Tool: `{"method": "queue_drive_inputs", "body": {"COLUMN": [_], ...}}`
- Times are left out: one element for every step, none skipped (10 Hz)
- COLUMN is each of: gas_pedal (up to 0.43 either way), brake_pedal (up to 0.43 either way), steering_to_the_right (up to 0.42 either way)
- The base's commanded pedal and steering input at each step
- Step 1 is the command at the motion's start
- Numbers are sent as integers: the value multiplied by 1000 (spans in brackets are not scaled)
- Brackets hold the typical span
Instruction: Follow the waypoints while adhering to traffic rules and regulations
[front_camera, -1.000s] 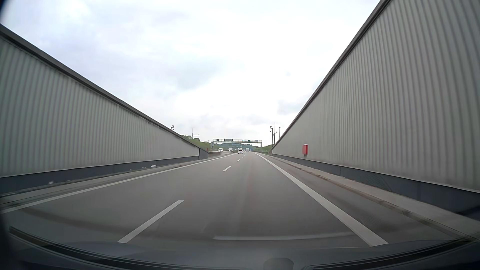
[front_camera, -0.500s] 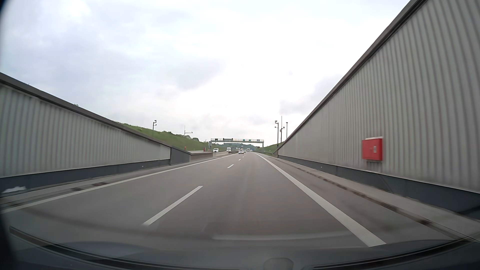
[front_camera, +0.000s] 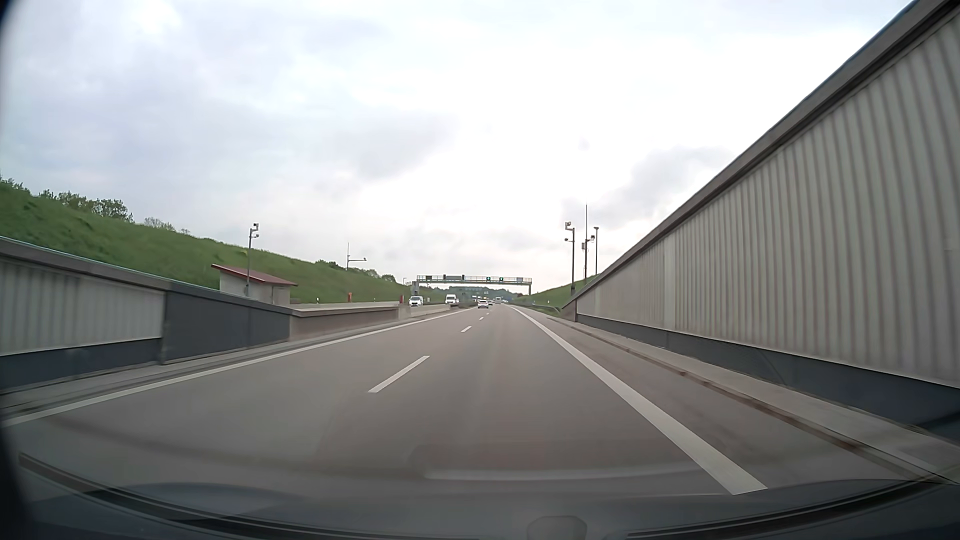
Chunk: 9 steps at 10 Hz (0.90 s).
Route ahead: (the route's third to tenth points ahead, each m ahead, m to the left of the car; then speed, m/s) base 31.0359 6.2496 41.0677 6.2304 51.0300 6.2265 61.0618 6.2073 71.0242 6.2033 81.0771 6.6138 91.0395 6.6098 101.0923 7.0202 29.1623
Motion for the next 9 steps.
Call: {"method": "queue_drive_inputs", "body": {"gas_pedal": [240, 240, 240, 240, 240, 240, 240, 240, 240], "brake_pedal": [0, 0, 0, 0, 0, 0, 0, 0, 0], "steering_to_the_right": [-3, -2, -2, -2, -2, -2, -3, -2, -2]}}
